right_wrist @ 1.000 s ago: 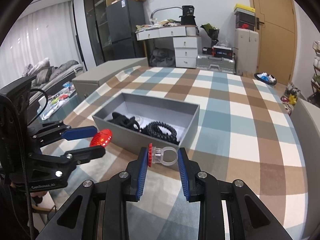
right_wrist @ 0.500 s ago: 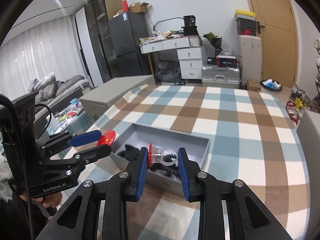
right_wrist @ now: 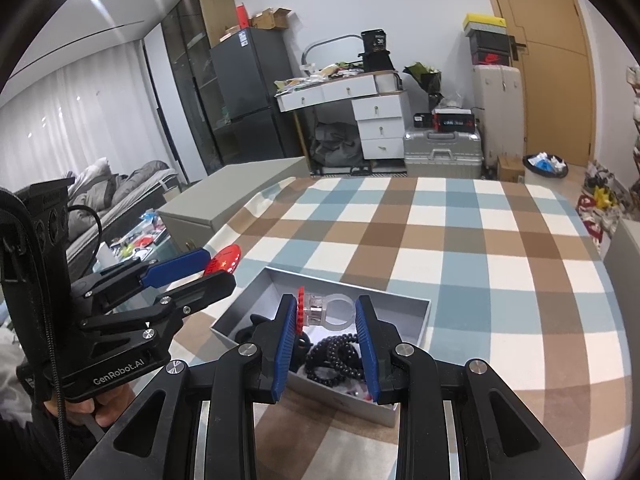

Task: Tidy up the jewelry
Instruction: 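Carry the badge over the grey box with the left tool while the right carries the ring box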

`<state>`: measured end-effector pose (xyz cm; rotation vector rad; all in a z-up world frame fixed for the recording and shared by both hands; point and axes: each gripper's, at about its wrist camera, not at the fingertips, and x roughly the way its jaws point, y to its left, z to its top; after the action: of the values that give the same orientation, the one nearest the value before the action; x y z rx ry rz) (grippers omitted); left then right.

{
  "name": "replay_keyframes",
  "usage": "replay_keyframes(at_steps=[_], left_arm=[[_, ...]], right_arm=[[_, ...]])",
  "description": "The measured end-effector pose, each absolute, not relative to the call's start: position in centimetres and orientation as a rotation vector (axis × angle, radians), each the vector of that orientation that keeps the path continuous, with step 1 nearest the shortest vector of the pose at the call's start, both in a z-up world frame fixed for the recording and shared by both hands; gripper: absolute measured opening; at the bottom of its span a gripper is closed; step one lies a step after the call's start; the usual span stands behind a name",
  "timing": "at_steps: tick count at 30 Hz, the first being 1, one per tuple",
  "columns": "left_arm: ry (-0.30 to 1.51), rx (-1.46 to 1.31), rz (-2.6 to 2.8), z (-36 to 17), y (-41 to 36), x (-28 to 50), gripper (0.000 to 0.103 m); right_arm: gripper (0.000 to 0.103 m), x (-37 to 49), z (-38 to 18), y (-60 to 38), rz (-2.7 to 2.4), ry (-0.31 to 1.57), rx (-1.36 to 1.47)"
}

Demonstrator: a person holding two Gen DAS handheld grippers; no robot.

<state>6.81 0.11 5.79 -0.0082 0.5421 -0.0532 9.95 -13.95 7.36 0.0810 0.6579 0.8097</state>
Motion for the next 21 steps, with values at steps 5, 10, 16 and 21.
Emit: replay_keyframes(at_steps=[5,10,16,21], left_arm=[[0.568,-0.023,-0.053,5.2,0.4,7.2,0.037],[0.573,-0.019,-0.051,5.1,0.3,7.2,0.037],[0.584,-0.024,-0.049,4.7,0.3,7.4,0.037],[0.595,-0.014,-0.047,4.2,0.0,7.7,0.037]], right_arm=[[0.029,10.3,6.4,-13.8,0.802,0.677,0.079],[0.029,10.7,5.8,-13.8,0.793,0.693,0.076],[0.029,10.9,5.3,-13.6,0.788,0.709,0.075],[0.029,11.1,4.9,-13.5,0.786,0.72,0.074]])
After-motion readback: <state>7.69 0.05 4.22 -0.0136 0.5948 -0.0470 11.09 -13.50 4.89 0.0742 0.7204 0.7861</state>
